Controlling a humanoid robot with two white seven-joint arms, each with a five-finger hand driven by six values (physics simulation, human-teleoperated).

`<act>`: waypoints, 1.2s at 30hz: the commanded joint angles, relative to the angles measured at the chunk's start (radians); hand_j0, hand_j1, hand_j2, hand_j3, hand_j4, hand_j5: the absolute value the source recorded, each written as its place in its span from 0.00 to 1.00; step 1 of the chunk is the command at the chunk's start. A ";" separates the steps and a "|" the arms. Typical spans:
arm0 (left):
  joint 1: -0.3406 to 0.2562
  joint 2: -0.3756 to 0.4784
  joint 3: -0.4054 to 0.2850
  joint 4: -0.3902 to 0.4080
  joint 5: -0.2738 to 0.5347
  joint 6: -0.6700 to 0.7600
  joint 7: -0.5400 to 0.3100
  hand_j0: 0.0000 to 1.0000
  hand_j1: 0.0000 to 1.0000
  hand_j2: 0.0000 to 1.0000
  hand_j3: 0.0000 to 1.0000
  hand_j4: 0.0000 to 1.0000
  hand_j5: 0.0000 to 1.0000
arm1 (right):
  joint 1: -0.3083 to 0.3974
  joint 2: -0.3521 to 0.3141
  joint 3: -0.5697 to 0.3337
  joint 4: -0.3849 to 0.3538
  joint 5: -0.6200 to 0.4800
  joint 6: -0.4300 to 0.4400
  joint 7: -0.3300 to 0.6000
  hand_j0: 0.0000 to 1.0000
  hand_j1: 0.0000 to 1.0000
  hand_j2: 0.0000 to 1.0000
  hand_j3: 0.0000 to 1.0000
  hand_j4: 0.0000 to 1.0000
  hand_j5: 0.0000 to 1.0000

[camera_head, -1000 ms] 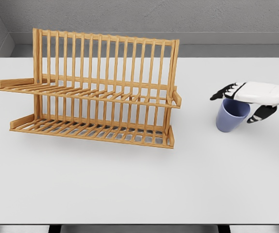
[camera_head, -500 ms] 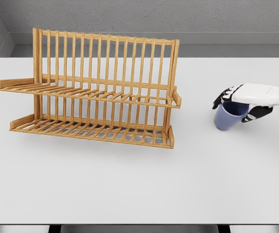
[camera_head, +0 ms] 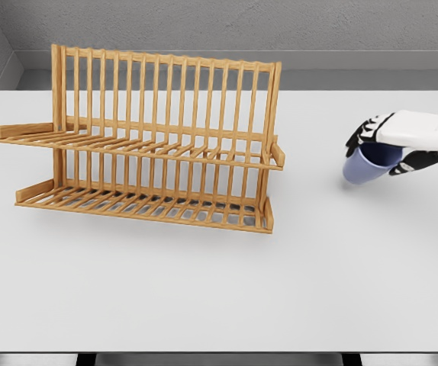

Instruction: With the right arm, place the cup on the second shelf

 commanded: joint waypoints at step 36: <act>0.000 0.000 0.000 0.000 0.000 0.000 0.000 1.00 1.00 1.00 1.00 1.00 1.00 | -0.051 0.027 -0.084 -0.262 -0.008 0.003 -0.001 0.65 0.65 0.65 0.65 0.65 0.65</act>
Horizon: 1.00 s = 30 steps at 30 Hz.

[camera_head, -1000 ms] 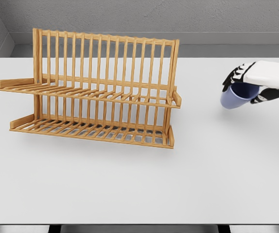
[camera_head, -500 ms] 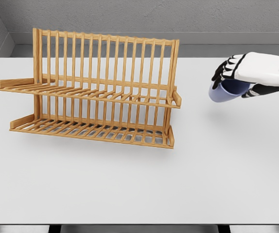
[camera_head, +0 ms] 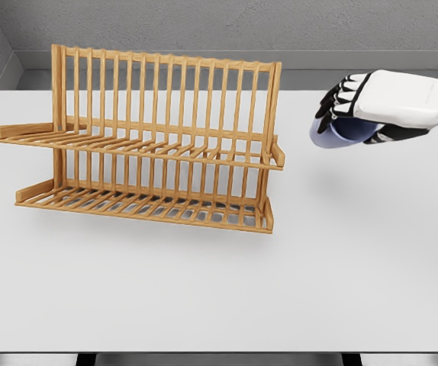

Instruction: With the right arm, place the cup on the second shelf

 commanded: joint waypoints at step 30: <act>0.000 0.000 0.000 0.000 0.000 0.000 0.000 1.00 1.00 1.00 1.00 1.00 1.00 | -0.115 0.141 0.131 -0.061 -0.006 0.003 -0.001 0.65 0.65 0.65 0.65 0.65 0.65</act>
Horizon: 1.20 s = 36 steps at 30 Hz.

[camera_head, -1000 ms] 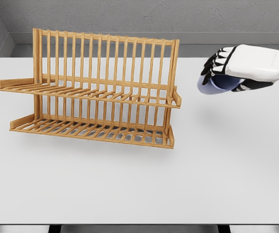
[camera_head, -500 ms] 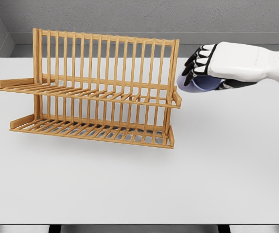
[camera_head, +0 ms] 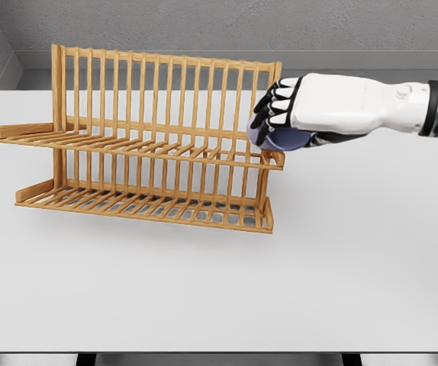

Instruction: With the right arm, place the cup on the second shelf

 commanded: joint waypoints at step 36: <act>-0.002 0.000 0.000 0.000 0.000 0.000 0.000 1.00 1.00 1.00 1.00 1.00 1.00 | 0.399 -0.067 -0.491 0.107 -0.060 0.003 0.001 1.00 1.00 1.00 1.00 1.00 1.00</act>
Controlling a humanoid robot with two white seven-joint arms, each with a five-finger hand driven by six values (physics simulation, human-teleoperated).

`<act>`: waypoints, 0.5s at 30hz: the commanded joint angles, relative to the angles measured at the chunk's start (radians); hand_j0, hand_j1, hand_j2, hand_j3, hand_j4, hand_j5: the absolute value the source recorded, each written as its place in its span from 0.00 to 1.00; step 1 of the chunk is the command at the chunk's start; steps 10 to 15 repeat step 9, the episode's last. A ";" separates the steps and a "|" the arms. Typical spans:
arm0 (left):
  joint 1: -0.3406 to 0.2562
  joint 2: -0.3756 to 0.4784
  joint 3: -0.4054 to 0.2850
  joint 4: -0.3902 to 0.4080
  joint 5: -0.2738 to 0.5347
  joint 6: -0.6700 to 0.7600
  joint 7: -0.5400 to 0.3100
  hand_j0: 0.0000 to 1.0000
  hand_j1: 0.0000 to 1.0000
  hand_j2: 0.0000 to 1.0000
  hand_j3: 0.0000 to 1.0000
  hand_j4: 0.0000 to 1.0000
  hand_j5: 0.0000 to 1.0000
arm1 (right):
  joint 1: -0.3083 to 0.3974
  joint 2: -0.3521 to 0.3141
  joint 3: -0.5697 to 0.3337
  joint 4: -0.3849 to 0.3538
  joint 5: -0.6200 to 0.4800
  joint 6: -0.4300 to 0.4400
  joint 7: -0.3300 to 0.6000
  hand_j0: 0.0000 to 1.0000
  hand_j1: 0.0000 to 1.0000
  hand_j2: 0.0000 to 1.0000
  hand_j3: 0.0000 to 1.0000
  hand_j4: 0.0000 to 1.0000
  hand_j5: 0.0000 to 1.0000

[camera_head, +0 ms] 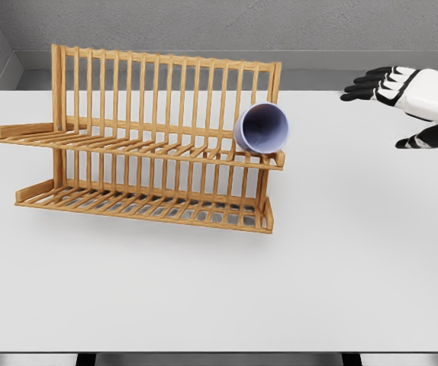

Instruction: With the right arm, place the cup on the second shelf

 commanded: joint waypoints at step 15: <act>0.000 0.000 0.000 0.000 0.000 0.000 0.000 1.00 1.00 1.00 1.00 1.00 1.00 | 0.133 0.221 -0.156 0.031 0.019 0.004 -0.001 1.00 1.00 1.00 1.00 1.00 1.00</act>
